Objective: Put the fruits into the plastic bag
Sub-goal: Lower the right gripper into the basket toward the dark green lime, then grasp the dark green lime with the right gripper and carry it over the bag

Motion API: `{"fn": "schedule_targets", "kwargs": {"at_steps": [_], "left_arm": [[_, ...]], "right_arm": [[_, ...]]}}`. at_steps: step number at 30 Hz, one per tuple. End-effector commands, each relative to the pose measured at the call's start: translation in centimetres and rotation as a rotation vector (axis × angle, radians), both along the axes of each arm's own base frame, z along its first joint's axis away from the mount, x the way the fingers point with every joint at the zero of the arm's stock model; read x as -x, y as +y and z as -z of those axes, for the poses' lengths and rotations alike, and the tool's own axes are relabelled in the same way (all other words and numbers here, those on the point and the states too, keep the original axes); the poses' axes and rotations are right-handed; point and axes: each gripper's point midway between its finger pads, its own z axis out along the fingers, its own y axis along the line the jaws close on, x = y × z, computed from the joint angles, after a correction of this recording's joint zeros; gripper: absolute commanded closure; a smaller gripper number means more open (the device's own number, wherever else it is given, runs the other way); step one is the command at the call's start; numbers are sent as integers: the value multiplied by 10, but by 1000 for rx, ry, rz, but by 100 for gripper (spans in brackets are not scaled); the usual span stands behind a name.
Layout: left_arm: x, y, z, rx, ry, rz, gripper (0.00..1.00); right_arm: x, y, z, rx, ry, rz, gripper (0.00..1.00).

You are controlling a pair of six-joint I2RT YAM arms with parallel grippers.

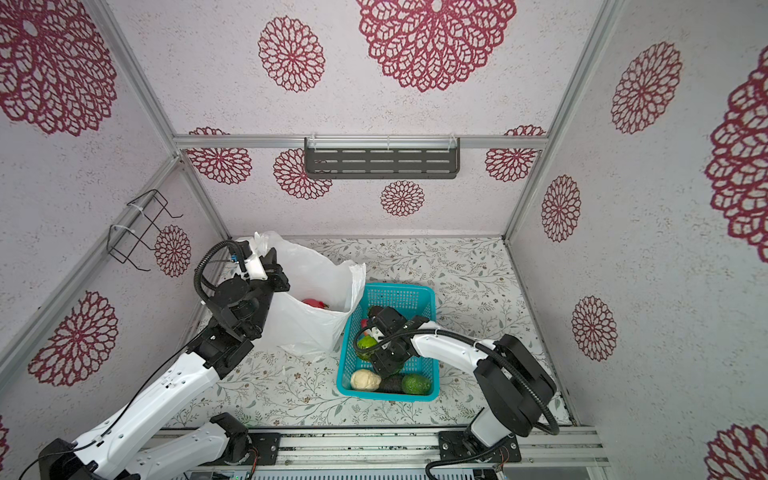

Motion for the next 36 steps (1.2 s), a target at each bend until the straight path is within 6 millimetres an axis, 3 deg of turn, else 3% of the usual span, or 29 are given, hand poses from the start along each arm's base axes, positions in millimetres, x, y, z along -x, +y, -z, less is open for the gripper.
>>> {"fn": "schedule_targets", "kwargs": {"at_steps": [1, 6, 11, 14, 21, 24, 26, 28, 32, 36], "left_arm": [[4, 4, -4, 6, -12, -11, 100], [5, 4, -5, -3, -14, -6, 100], [6, 3, -8, -4, -20, -2, 100], [5, 2, -7, -6, -19, 6, 100], [3, -2, -2, 1, -5, 20, 100], [1, -6, -1, 9, 1, 33, 100], [1, -7, -1, 21, 4, 40, 100], [0, -8, 0, 31, 5, 45, 100], [0, -9, -1, 41, 10, 53, 100], [1, -10, -1, 50, 12, 57, 100]], "right_arm": [[1, -11, 4, 63, 2, 29, 18], [-5, -8, -3, 55, -19, 35, 41], [-26, 7, -44, -48, -103, 62, 45], [-46, 19, -89, -127, -200, 60, 45], [-97, 78, -237, -413, -484, -16, 47], [-117, 106, -273, -518, -547, -24, 47], [-124, 131, -277, -574, -518, -68, 48], [-128, 157, -265, -605, -451, -117, 48], [-129, 209, -217, -604, -265, -203, 47], [-107, 237, -170, -584, -100, -306, 47]]}}
